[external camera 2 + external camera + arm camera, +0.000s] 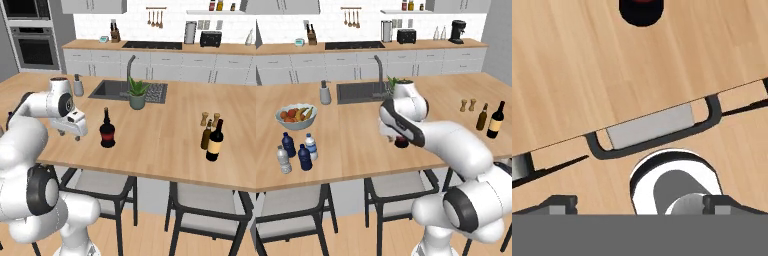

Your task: Move the plastic bottles in the middle to the plastics group, and the glass bottles in the middle to the glass group.

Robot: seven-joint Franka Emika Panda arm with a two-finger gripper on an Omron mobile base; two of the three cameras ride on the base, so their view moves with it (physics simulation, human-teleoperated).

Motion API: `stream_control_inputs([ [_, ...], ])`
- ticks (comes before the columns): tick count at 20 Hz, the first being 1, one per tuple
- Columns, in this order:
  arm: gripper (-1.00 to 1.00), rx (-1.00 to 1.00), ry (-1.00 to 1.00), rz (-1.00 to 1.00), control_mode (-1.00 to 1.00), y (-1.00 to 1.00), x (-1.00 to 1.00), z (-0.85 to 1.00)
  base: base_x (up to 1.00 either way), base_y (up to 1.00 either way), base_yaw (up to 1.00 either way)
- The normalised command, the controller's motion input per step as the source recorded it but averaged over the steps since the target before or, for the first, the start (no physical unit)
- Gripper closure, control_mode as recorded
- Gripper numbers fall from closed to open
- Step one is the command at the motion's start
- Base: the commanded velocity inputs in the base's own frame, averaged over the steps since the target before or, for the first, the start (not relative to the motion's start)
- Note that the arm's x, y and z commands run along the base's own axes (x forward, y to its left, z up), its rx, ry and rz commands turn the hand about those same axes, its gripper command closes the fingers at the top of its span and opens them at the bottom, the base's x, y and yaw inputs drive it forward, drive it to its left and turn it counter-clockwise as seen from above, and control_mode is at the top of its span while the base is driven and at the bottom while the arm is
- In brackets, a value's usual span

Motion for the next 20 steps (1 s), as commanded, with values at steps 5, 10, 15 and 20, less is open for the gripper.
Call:
stream_control_inputs([
  [5,-1.0,-0.31,-0.04,-0.28,-1.0,-0.48,0.06,0.18,0.0,0.0,0.0],
  [10,-1.0,0.02,-0.15,-0.08,-1.0,-0.33,0.4,0.1,0.0,0.0,0.0],
  [15,-1.0,0.07,-0.01,0.0,-1.0,-0.5,0.78,-0.02,0.0,0.0,0.0],
  [20,-1.0,0.12,-0.16,0.13,-1.0,-0.28,0.41,0.0,0.0,0.0,0.0],
])
